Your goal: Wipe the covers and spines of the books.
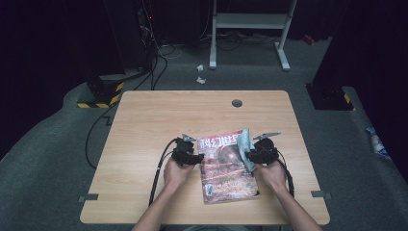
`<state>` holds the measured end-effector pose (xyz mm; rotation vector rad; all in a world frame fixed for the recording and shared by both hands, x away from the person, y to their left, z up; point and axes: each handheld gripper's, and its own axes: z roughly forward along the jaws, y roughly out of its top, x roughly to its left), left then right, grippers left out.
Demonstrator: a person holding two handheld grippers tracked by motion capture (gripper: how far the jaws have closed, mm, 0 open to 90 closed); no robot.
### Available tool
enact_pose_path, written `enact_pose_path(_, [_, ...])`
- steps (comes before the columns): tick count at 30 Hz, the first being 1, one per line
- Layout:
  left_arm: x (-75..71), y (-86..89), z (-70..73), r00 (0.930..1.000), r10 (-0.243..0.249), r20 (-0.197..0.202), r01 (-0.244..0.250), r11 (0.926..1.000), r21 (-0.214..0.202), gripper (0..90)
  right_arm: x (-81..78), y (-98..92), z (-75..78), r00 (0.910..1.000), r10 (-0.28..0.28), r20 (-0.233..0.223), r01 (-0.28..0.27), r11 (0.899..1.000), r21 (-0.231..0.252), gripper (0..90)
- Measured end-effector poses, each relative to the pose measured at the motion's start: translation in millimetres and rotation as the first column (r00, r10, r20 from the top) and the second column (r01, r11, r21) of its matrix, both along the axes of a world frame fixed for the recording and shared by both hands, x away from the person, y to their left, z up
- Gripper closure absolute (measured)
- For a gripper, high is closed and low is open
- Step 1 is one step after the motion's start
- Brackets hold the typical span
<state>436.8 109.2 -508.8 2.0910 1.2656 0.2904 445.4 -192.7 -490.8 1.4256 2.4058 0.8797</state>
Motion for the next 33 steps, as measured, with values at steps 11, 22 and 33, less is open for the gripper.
enact_pose_path(11, [-0.7, -11.9, 2.9, 0.9989, -0.042, -0.021, 0.042, 0.9991, 0.004, 58.9, -4.1, 1.6, -4.4, 0.9996, 0.026, 0.009, -0.026, 1.000, -0.009, 72.3])
enact_pose_path(22, [-33.9, -16.4, 5.4, 0.9957, -0.093, 0.007, 0.092, 0.9940, 0.058, 59.6, -29.3, 3.7, 0.5, 0.9972, 0.065, 0.038, -0.062, 0.996, -0.071, 75.9])
enact_pose_path(33, [-10.9, -5.7, 4.4, 0.9998, -0.020, 0.009, 0.020, 0.9979, 0.062, 49.0, -20.6, 28.4, 10.9, 0.9894, 0.104, 0.102, -0.086, 0.983, -0.164, 81.1])
